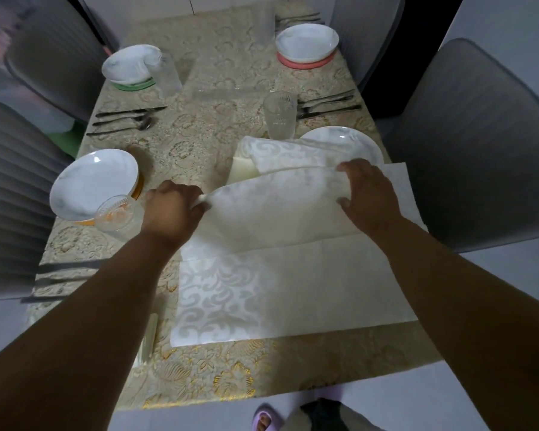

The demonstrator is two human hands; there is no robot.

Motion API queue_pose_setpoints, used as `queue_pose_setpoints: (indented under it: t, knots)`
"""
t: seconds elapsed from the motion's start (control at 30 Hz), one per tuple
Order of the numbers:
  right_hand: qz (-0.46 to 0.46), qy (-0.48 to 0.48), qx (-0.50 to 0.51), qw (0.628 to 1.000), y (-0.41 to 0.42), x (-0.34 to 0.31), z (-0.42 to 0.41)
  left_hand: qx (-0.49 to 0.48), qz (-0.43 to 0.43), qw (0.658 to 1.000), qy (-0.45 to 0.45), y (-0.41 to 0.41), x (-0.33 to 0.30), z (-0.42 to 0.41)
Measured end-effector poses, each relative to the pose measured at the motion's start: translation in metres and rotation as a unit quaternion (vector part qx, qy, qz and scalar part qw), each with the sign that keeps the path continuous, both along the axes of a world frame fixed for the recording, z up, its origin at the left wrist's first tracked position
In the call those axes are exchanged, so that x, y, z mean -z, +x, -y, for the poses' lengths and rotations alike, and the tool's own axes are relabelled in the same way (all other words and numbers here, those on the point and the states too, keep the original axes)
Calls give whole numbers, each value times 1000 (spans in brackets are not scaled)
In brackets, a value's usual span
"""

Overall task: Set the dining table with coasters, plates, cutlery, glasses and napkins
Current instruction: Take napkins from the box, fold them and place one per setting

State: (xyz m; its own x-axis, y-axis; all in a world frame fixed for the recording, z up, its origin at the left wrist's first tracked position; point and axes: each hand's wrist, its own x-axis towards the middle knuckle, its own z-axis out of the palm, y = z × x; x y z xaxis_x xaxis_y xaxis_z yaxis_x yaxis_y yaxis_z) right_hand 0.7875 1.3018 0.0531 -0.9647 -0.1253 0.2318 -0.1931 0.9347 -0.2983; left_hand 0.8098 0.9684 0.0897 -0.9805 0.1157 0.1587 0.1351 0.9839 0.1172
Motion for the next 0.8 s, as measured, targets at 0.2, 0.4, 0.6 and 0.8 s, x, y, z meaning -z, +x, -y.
queue_pose_setpoints:
  t: [0.2, 0.4, 0.6, 0.8]
  knots:
    - [73, 183, 27, 980, -32, -23, -1, 7, -36, 999, 21, 19, 4, 5]
    - [28, 78, -17, 996, -6, -28, -9, 29, -80, 996, 22, 44, 13, 10]
    - [38, 141, -31, 989, 10, -23, -5, 90, -146, 985, 30, 75, 23, 15]
    - [-99, 164, 32, 981, 50, -23, -27, 77, -135, 988, 0, 103, 34, 20]
